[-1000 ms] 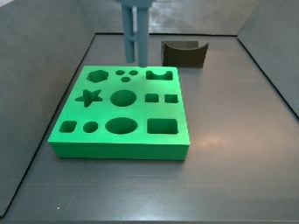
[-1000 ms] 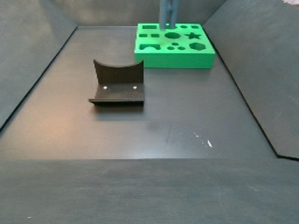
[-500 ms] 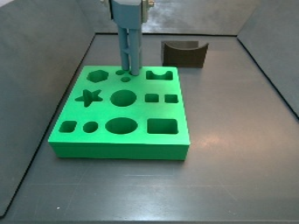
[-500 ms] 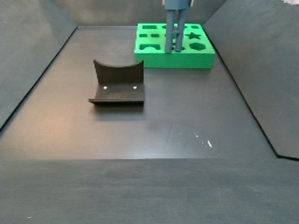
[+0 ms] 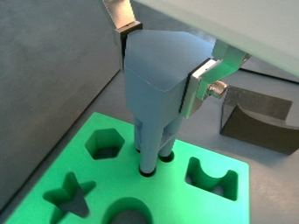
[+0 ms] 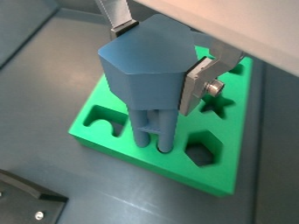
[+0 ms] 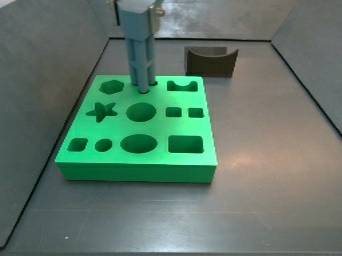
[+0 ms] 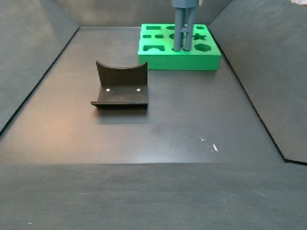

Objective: Insert the 3 prong object.

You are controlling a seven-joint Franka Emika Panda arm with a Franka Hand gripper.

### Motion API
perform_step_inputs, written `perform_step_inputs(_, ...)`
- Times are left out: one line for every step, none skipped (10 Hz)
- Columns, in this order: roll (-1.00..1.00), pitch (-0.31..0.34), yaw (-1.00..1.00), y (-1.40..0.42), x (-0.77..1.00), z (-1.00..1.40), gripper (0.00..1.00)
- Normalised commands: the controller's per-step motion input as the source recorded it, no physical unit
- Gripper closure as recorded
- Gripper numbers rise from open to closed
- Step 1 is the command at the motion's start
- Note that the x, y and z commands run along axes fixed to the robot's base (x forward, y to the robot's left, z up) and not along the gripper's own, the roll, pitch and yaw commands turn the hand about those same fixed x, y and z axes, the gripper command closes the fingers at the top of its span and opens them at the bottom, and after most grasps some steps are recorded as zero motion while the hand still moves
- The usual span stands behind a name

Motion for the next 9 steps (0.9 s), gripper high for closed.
perform_step_inputs(0.05, 0.041, -0.53, 0.0, 0.07, -0.36, 1.0)
perform_step_inputs(0.0, 0.053, -0.44, -0.01, 0.39, -0.53, 1.0)
perform_step_inputs(-0.08, 0.079, -0.41, -0.09, 0.54, -0.54, 1.0)
perform_step_inputs(-0.11, 0.069, -0.37, 0.0, 0.47, -0.54, 1.0)
perform_step_inputs(-0.25, 0.0, -0.12, 0.0, 0.13, -0.59, 1.0)
perform_step_inputs(-0.37, 0.0, 0.0, 0.0, 0.04, -0.39, 1.0)
perform_step_inputs(-0.4, 0.0, 0.0, 0.03, 0.09, -0.34, 1.0)
perform_step_inputs(-0.37, 0.0, 0.0, 0.17, 0.2, -0.43, 1.0)
perform_step_inputs(-0.32, 0.0, -0.03, 0.19, 0.06, -0.31, 1.0)
